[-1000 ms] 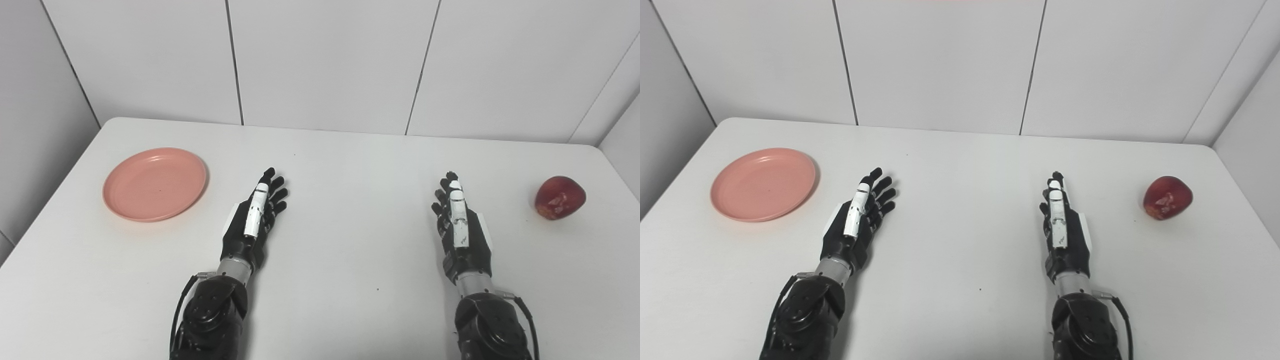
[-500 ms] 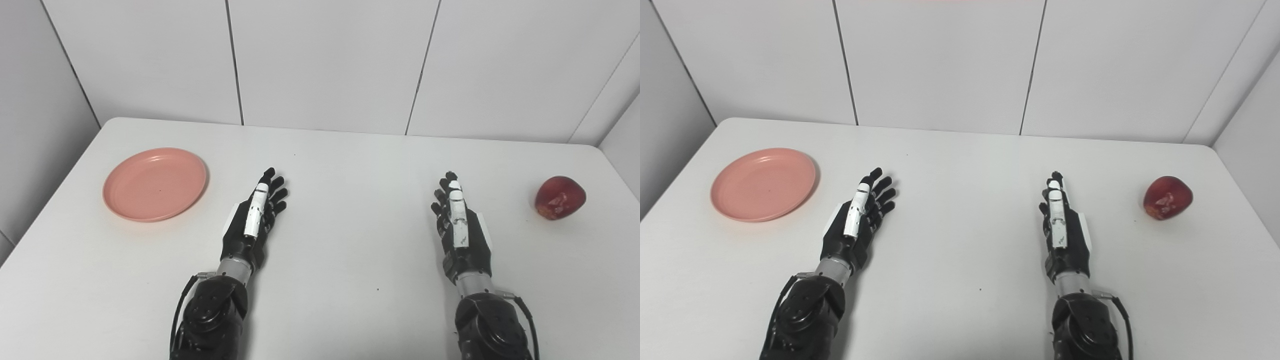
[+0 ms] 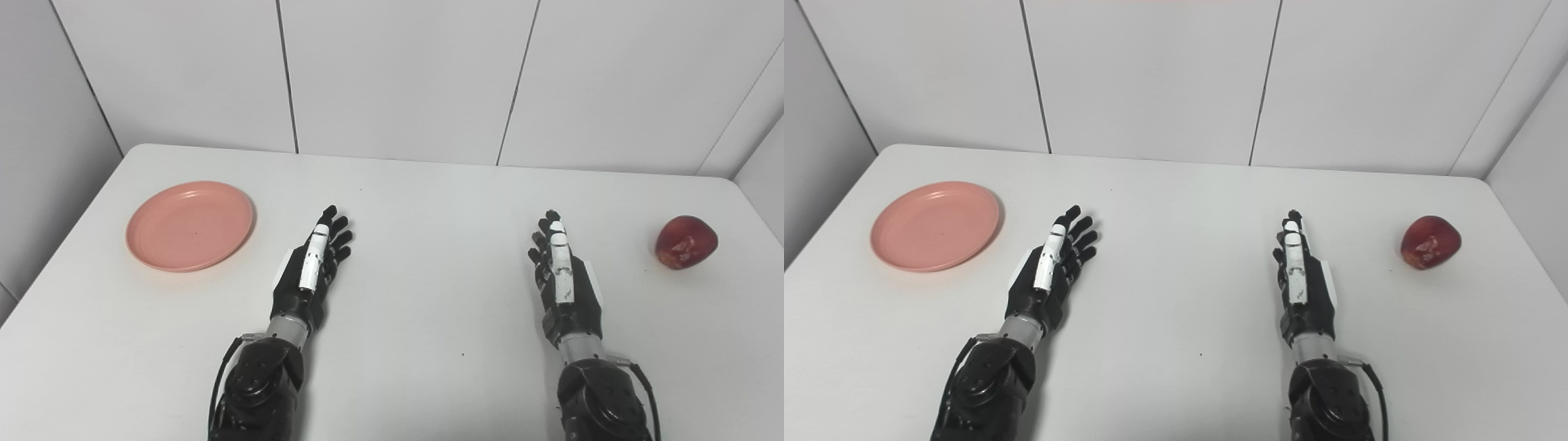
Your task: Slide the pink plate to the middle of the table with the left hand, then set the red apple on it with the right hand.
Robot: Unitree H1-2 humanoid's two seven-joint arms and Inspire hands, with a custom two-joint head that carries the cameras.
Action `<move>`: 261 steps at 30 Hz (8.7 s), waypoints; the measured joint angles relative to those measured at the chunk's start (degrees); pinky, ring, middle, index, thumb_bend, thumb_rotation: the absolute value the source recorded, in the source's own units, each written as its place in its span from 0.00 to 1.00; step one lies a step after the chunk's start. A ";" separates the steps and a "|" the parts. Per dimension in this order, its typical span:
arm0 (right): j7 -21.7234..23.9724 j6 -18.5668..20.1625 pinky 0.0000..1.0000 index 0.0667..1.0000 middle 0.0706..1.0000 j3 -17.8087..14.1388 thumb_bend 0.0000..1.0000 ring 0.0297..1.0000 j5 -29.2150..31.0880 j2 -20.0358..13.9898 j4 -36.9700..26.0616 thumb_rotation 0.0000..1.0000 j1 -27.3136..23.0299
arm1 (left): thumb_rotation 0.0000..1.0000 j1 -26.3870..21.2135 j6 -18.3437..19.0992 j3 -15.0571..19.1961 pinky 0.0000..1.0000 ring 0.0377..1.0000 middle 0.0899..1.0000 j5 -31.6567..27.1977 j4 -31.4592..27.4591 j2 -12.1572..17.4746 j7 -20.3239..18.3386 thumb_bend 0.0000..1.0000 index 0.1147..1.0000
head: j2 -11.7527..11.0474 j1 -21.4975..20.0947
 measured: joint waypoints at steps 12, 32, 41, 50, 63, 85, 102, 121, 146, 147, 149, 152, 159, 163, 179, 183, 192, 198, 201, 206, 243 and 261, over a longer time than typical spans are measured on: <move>0.00 0.00 1.00 1.00 1.00 -0.08 0.25 1.00 0.04 0.02 0.00 1.00 0.00 | 1.00 0.00 0.00 -0.01 0.95 0.93 0.95 -0.02 0.00 -0.02 0.00 0.39 0.94 | -0.18 0.09; 2.15 -3.57 1.00 1.00 1.00 -0.23 0.21 1.00 1.10 -1.91 2.45 1.00 0.63 | 1.00 0.17 -3.64 -1.10 0.95 0.94 0.95 0.49 2.24 -0.55 0.19 0.39 0.94 | -6.33 10.72; 3.44 -4.91 1.00 1.00 1.00 -1.78 0.19 1.00 4.40 -2.50 2.71 1.00 1.18 | 1.00 0.22 -9.41 -3.27 0.97 0.95 0.96 1.22 6.14 -3.21 0.29 0.38 0.95 | -11.16 18.19; 4.08 -5.78 1.00 1.00 1.00 -1.92 0.13 1.00 5.52 -2.53 3.31 1.00 2.02 | 1.00 0.14 -11.43 -3.70 0.97 0.94 0.96 2.46 7.59 -4.04 0.59 0.37 0.95 | -12.57 20.21; 3.12 -5.77 1.00 1.00 1.00 -1.91 0.10 1.00 5.52 -2.00 1.84 1.00 2.06 | 1.00 0.06 -11.06 -4.06 0.95 0.93 0.95 3.28 7.33 -3.84 0.45 0.37 0.94 | -12.92 21.36; 2.51 -5.25 1.00 1.00 1.00 -1.15 0.09 1.00 4.35 -1.84 -0.25 1.00 2.14 | 1.00 -1.76 -2.39 -3.94 0.91 0.87 0.89 2.68 -5.42 0.03 -1.98 0.42 0.88 | -13.45 22.41; 2.01 -4.53 1.00 1.00 1.00 -1.30 0.06 1.00 4.51 -1.33 -0.46 1.00 2.19 | 1.00 -7.31 0.79 0.92 0.87 0.87 0.88 1.57 -11.77 3.92 -1.23 0.39 0.86 | -13.89 23.12; 2.26 -4.53 1.00 1.00 1.00 -1.62 0.05 1.00 5.64 -1.84 -0.45 1.00 2.24 | 1.00 -14.54 0.79 11.03 0.85 0.86 0.87 -0.21 -7.37 10.47 1.05 0.37 0.84 | -13.97 24.26; 2.38 -2.50 1.00 1.00 1.00 -1.61 0.02 1.00 6.49 -2.74 -2.01 1.00 2.23 | 1.00 -17.64 -3.26 20.34 0.82 0.83 0.83 -3.43 5.65 20.54 1.89 0.36 0.79 | -13.88 25.75; 2.38 -2.49 1.00 1.00 1.00 -1.62 0.02 1.00 6.52 -2.75 -2.01 1.00 2.23 | 1.00 -17.68 -3.15 20.82 0.83 0.84 0.83 -3.50 5.72 20.56 2.27 0.35 0.79 | -13.97 25.84; 2.39 -2.48 1.00 1.00 1.00 -1.65 0.02 1.00 6.67 -2.75 -2.01 1.00 2.23 | 1.00 -17.82 -2.99 21.72 0.83 0.84 0.83 -4.40 6.18 20.81 2.56 0.34 0.79 | -13.97 25.84; 2.64 -2.48 1.00 1.00 1.00 -1.65 0.02 1.00 6.83 -2.90 -1.97 1.00 2.23 | 1.00 -18.31 -3.00 22.41 0.84 0.83 0.83 -4.70 8.51 22.12 2.56 0.33 0.81 | -14.06 26.10; 3.10 -2.48 1.00 1.00 1.00 -1.71 0.02 1.00 7.13 -3.17 -1.91 1.00 2.23 | 1.00 -18.96 -3.16 24.63 0.82 0.84 0.83 -7.06 13.78 24.59 2.54 0.31 0.81 | -14.06 26.28; 3.10 -2.47 1.00 1.00 1.00 -1.66 0.02 1.00 6.98 -3.15 -1.92 1.00 2.23 | 1.00 -19.03 -3.66 24.94 0.82 0.83 0.83 -8.24 17.17 25.47 2.38 0.31 0.81 | -14.06 26.37; 3.03 -2.15 1.00 1.00 1.00 -1.66 0.01 1.00 6.70 -3.02 -2.44 1.00 2.23 | 1.00 -20.62 -7.94 25.93 0.85 0.83 0.82 -10.92 31.14 27.31 1.73 0.31 0.80 | -14.15 26.46; 3.03 -2.15 1.00 1.00 1.00 -1.67 0.01 1.00 6.68 -3.01 -2.45 1.00 2.23 | 1.00 -20.61 -10.34 25.90 0.85 0.84 0.83 -11.02 33.93 27.91 0.47 0.30 0.82 | -13.97 26.46; 3.09 -2.15 1.00 1.00 1.00 -1.64 0.00 1.00 6.77 -3.07 -2.47 1.00 2.25 | 1.00 -20.59 -12.56 25.95 0.86 0.86 0.86 -12.14 38.89 28.43 -1.36 0.32 0.84 | -13.89 26.63; 3.09 -2.15 1.00 1.00 1.00 -1.66 0.00 1.00 6.80 -3.10 -2.49 1.00 2.25 | 1.00 -20.59 -13.53 25.99 0.87 0.86 0.86 -12.47 39.02 28.44 -1.77 0.32 0.85 | -13.89 26.63; 3.08 -2.03 1.00 1.00 1.00 -1.66 0.01 1.00 6.82 -3.06 -3.00 1.00 2.25 | 1.00 -20.59 -13.67 25.99 0.86 0.86 0.86 -12.64 39.06 28.51 -1.96 0.33 0.84 | -13.89 26.63; 3.08 -1.79 1.00 1.00 1.00 -1.65 0.00 1.00 6.85 -3.08 -3.71 1.00 2.31 | 1.00 -20.56 -13.71 25.86 0.85 0.85 0.85 -12.23 39.91 28.75 -1.56 0.34 0.83 | -13.71 26.46; 3.00 -0.09 1.00 1.00 1.00 -1.68 0.01 1.00 6.68 -3.06 -4.19 1.00 2.41 | 1.00 -22.10 -19.02 24.33 0.86 0.85 0.85 -13.41 50.33 30.77 -6.29 0.33 0.83 | -13.10 26.28; 3.03 -0.07 1.00 1.00 1.00 -1.67 0.00 1.00 6.66 -3.02 -4.19 1.00 2.41 | 1.00 -20.97 -15.56 21.67 0.87 0.87 0.87 -13.82 44.57 27.52 -7.78 0.30 0.85 | -12.92 25.67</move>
